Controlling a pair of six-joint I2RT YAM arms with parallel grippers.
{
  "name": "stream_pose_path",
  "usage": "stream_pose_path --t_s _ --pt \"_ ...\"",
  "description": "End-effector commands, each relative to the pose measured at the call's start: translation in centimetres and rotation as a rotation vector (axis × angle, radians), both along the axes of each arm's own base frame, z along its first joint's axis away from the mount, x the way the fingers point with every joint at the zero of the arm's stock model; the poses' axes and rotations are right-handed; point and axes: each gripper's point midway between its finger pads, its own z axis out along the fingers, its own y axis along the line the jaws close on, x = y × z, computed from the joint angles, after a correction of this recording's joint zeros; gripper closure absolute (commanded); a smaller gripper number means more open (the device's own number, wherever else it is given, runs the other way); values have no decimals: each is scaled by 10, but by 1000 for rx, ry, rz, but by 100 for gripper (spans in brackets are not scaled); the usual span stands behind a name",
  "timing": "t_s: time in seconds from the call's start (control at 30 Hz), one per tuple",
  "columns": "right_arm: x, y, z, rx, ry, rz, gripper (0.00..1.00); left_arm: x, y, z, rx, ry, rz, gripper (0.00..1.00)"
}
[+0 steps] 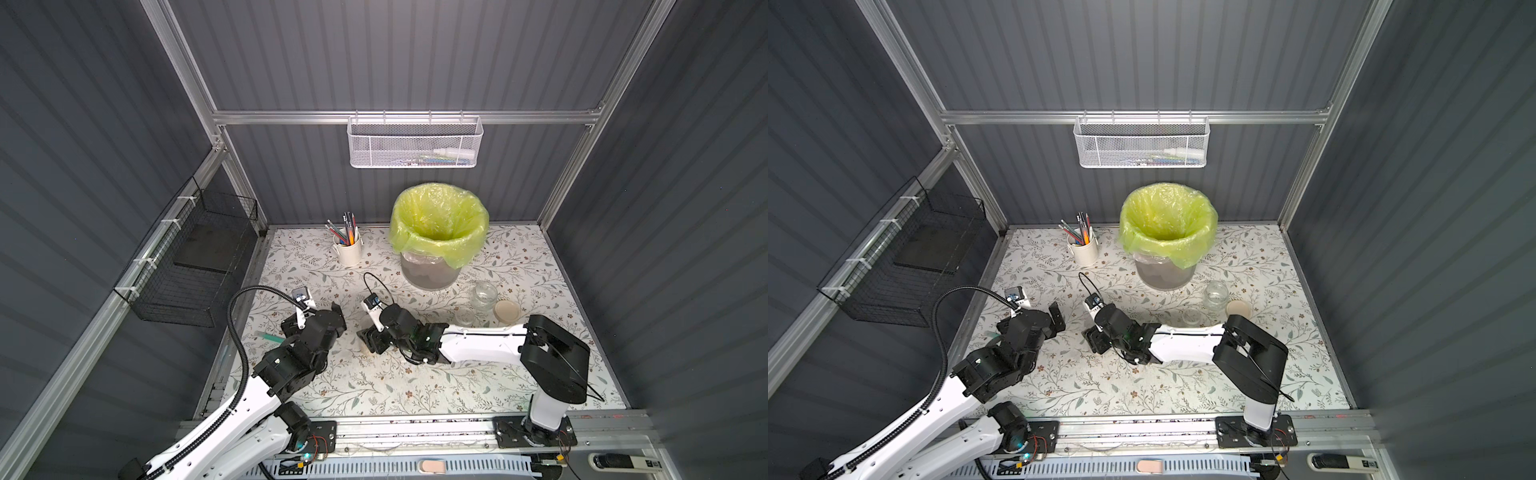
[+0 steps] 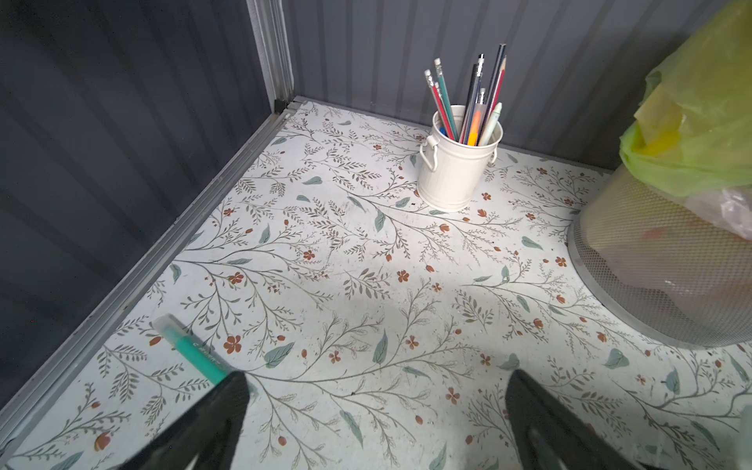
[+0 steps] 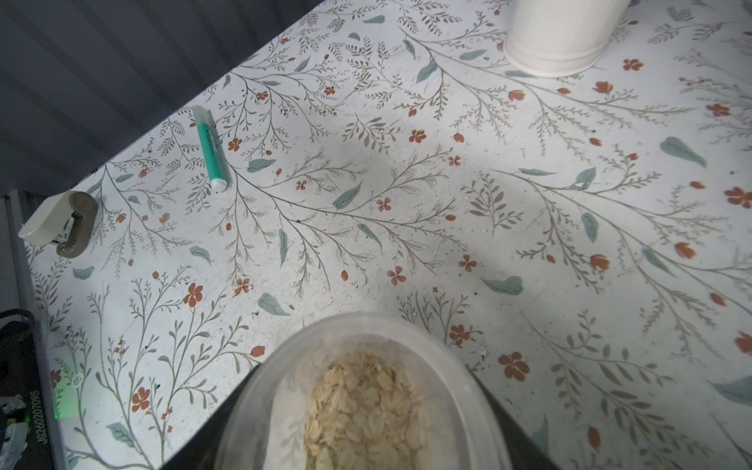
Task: Empty expired oatmeal from jars
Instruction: Pick up the jar from the center of the board.
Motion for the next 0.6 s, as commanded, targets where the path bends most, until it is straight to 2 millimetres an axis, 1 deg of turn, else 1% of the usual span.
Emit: stream_pose_path --t_s 0.0,0.13,0.4,0.57 --pt "3 -7 17 25 -8 -23 52 8 -11 8 32 -24 -54 0" --pt "4 -14 25 32 -3 -32 56 15 -25 7 43 -21 -117 0" --pt "7 -31 45 71 17 -77 56 18 -52 6 36 -52 -273 0" --pt "8 -48 62 113 68 -109 57 19 -74 2 33 -35 -381 0"
